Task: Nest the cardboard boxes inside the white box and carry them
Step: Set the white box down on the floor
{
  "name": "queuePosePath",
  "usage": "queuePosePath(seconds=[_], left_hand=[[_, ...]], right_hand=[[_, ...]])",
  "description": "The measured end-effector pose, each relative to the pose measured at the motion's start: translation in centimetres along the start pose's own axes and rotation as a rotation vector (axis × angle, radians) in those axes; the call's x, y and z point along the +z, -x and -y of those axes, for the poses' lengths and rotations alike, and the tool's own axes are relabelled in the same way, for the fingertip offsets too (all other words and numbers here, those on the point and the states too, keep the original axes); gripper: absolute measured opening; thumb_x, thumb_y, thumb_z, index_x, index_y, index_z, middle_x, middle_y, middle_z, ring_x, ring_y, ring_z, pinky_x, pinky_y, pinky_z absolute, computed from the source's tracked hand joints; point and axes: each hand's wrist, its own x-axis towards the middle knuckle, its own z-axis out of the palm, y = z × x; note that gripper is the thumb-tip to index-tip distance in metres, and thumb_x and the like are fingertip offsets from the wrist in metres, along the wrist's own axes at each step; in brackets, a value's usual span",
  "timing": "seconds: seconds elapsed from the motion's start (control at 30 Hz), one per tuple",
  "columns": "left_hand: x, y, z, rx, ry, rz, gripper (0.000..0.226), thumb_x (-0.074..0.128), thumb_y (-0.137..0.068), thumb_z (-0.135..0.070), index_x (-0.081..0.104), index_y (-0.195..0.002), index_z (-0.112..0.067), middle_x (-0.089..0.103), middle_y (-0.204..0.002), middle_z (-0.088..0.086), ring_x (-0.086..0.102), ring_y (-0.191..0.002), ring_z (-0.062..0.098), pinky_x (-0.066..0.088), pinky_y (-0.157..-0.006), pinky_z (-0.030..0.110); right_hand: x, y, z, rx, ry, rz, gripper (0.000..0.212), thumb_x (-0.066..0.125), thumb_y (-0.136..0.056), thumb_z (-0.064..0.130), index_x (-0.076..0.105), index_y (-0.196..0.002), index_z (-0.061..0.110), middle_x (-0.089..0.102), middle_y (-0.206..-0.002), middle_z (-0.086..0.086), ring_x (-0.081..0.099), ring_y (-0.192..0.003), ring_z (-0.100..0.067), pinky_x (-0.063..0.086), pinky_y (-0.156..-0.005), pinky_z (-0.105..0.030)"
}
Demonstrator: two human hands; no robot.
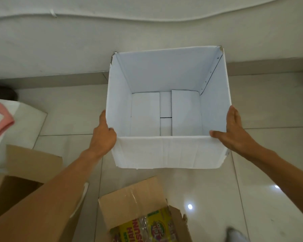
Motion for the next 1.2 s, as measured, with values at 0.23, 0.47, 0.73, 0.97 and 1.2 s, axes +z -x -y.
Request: queuePosePath(seconds=[0.23, 0.47, 0.73, 0.97, 1.2], left_hand=[[-0.3, -3.3, -1.2, 0.012, 0.0, -0.008, 0.066, 0.038, -0.087, -0.002, 0.018, -0.144, -0.03, 0.051, -0.109, -0.002, 0.051, -0.089, 0.02, 0.041, -0.074, 0.031], [-0.1, -6.1, -2.3, 0.037, 0.011, -0.016, 0.064, 0.039, -0.088, -0.002, 0.019, -0.143, -0.028, 0.049, -0.108, -0.002, 0.048, -0.088, 0.018, 0.037, -0.063, 0.02], [-0.4, -6.9, -3.0, 0.05, -0.023, 0.026, 0.057, 0.041, -0.097, -0.018, 0.012, -0.146, -0.02, 0.048, -0.121, 0.003, 0.048, -0.099, 0.022, 0.039, -0.08, 0.033], [-2.8, -2.6, -0.9, 0.054, 0.067, -0.091, 0.075, 0.047, -0.092, -0.052, 0.012, -0.148, -0.017, 0.021, -0.155, 0.004, 0.026, -0.139, 0.021, 0.022, -0.113, 0.036], [-6.6, 6.5, 5.3, 0.011, 0.106, -0.265, 0.044, 0.06, -0.088, -0.025, 0.047, -0.13, -0.017, 0.046, -0.134, 0.001, 0.041, -0.117, 0.008, 0.027, -0.094, 0.016]], right_hand=[[-0.6, -3.5, 1.2, -0.023, 0.038, -0.027, 0.108, 0.064, -0.084, 0.034, -0.023, -0.147, 0.017, -0.02, -0.159, -0.001, 0.004, -0.148, -0.026, 0.019, -0.115, -0.04], [-2.0, -6.2, 2.9, -0.055, 0.062, -0.06, 0.105, 0.063, -0.084, 0.033, -0.02, -0.148, 0.014, -0.012, -0.16, -0.007, 0.016, -0.144, -0.034, 0.027, -0.114, -0.045], [-2.7, -6.4, 3.4, -0.039, 0.032, -0.072, 0.105, 0.064, -0.083, 0.035, -0.016, -0.149, 0.016, -0.007, -0.16, -0.004, 0.02, -0.143, -0.032, 0.029, -0.112, -0.042], [-1.3, -1.8, 7.0, -0.183, 0.179, -0.33, 0.085, 0.057, -0.088, 0.043, 0.007, -0.151, 0.018, 0.004, -0.16, -0.014, 0.003, -0.148, -0.028, -0.003, -0.117, -0.053], [8.4, 5.1, 16.4, -0.548, 0.236, -0.066, 0.065, 0.059, -0.088, 0.032, 0.031, -0.143, 0.012, 0.036, -0.149, -0.011, 0.031, -0.14, -0.028, 0.013, -0.117, -0.048]])
